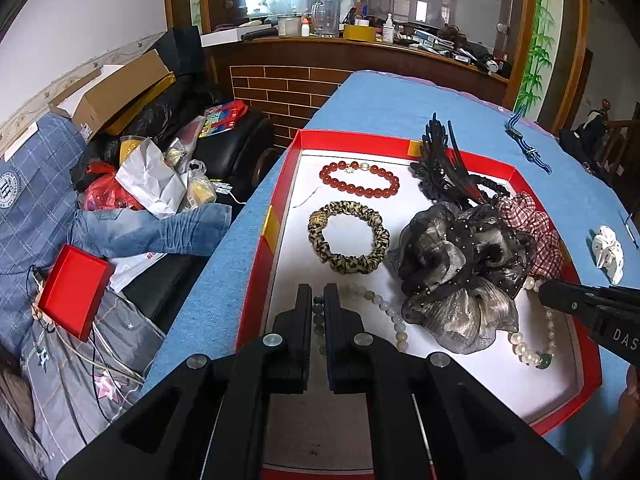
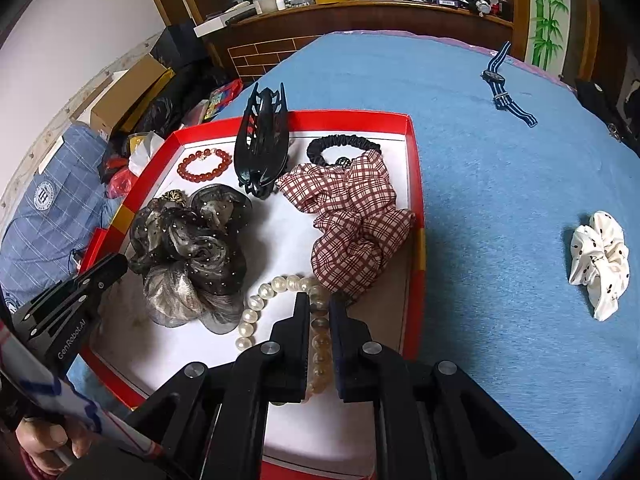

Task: Organize jewelry
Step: 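Lower the pearl bracelets onto the tray and open both grippers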

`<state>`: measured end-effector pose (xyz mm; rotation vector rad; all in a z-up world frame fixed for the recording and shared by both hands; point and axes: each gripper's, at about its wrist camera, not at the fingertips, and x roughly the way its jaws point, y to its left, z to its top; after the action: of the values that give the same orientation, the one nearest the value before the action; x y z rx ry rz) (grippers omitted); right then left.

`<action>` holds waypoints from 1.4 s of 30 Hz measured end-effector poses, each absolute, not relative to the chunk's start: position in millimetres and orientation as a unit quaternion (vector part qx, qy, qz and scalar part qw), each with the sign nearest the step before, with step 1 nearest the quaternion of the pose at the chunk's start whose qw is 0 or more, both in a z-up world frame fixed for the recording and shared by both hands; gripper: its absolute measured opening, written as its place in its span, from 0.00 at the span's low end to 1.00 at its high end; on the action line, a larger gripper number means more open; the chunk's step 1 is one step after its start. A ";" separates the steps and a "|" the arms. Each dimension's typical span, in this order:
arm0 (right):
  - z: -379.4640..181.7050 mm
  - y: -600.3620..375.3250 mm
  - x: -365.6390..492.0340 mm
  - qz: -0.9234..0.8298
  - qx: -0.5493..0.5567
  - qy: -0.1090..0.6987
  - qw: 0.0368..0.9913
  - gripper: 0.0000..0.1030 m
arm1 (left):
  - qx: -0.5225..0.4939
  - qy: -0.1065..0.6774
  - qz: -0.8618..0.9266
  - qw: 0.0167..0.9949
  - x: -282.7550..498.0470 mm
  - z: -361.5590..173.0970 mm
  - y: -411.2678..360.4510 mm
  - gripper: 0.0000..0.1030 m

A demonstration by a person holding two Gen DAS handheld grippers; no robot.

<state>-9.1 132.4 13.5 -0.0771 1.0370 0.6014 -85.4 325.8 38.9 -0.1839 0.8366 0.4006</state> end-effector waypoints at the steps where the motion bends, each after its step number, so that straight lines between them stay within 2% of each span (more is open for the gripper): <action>1: 13.5 133.2 -9.2 0.283 -0.037 0.487 0.825 0.11 | -0.089 0.403 0.193 0.890 -85.6 38.4 326.5 0.05; 42: 12.1 136.6 -9.9 0.288 -0.036 0.485 0.825 0.11 | -0.080 0.399 0.229 0.884 -85.3 38.3 331.7 0.06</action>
<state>-9.9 136.6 12.1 -0.0757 1.0317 0.6121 -85.3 331.7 38.3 -0.1668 0.8304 0.4771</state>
